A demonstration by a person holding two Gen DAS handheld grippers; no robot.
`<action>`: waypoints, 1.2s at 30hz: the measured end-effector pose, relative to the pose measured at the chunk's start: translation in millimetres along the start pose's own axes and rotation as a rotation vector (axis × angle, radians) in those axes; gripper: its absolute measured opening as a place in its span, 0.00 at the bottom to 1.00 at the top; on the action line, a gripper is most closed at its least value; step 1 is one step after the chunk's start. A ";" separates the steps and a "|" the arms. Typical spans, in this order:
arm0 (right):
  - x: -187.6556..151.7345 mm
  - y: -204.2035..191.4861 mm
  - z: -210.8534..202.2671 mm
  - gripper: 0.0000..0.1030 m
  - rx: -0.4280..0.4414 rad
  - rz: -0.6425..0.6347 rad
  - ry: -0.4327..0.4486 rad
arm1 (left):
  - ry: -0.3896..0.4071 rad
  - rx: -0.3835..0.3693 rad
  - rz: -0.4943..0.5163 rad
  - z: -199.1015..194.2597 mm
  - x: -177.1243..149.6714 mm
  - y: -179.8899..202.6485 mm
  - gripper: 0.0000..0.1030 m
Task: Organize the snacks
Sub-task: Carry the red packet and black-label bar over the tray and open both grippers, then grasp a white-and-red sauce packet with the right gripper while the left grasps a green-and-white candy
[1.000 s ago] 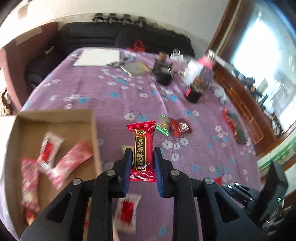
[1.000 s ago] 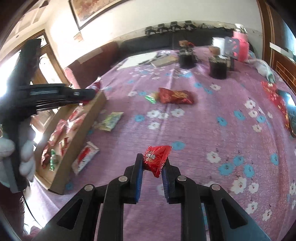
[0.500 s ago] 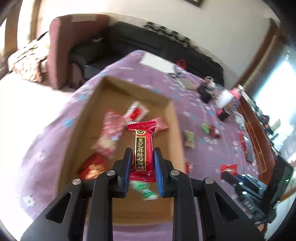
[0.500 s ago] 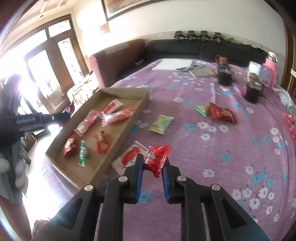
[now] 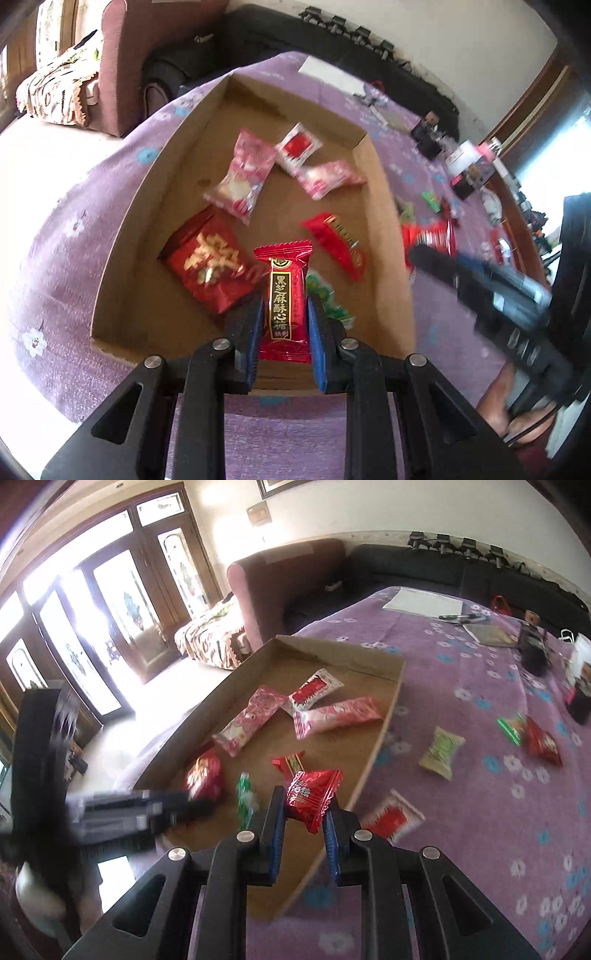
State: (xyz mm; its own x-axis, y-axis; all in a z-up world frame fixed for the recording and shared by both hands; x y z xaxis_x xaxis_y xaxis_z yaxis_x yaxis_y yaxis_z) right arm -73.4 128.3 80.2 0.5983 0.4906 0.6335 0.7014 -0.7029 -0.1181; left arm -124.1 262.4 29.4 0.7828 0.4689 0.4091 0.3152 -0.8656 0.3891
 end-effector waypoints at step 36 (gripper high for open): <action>27.1 37.9 -16.9 0.49 -0.116 0.073 0.092 | 0.102 0.099 0.077 -26.1 -6.8 9.4 0.22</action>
State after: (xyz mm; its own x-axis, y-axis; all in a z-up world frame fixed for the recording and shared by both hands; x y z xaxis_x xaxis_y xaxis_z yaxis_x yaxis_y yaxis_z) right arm -37.1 106.2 105.9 0.6044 0.3907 0.6943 0.6050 -0.7921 -0.0810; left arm -140.4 255.6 51.8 0.7497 0.4115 0.5184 0.3116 -0.9104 0.2720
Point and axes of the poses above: each gripper's, at about its wrist camera, not at the fingertips, and z roughly the way its jaws point, y to its right, x to its top, the point moved 1 cm from there along z, roughly the way its jaws point, and after that the axes turned 8 degrees about -z, right-handed, at the moved point
